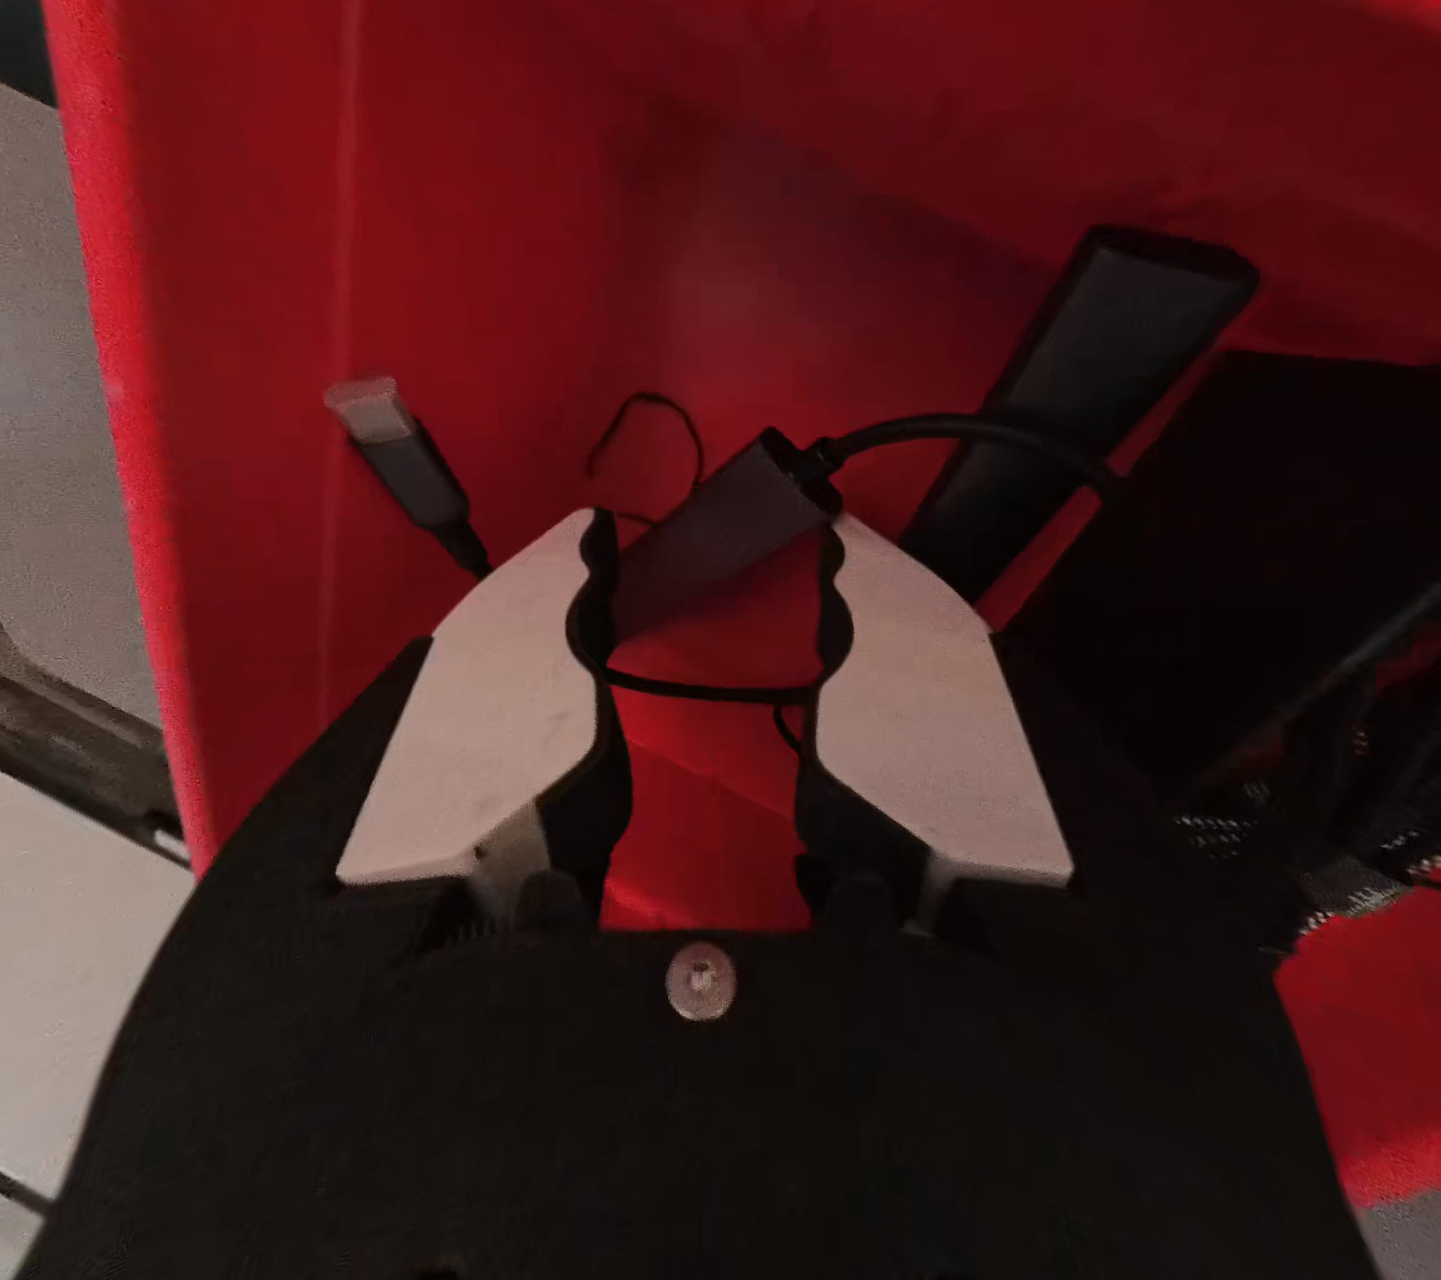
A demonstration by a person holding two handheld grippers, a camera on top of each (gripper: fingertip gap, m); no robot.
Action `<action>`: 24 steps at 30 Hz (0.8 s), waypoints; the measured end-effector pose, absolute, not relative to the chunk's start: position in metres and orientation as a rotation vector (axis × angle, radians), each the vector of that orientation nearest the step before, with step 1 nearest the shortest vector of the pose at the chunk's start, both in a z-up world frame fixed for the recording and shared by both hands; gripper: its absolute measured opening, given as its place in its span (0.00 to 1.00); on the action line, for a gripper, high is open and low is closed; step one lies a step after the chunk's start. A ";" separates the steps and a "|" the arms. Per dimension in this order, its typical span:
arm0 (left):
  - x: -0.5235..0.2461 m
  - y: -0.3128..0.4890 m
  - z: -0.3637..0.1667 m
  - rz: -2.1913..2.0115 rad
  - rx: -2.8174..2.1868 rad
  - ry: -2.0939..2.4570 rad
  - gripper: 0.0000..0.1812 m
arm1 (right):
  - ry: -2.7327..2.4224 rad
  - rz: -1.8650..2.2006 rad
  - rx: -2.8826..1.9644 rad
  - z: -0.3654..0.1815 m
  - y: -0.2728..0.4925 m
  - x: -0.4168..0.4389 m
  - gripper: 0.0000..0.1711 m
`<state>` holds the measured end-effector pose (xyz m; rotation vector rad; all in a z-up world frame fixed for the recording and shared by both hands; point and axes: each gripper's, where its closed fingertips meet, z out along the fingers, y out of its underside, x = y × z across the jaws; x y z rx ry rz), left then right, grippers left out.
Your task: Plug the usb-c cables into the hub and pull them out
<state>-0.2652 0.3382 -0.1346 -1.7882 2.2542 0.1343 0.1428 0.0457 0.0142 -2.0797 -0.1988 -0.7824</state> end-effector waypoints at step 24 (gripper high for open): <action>-0.195 0.208 0.158 -0.724 -1.244 1.477 0.12 | -0.245 -0.656 -1.908 0.055 0.049 0.106 0.40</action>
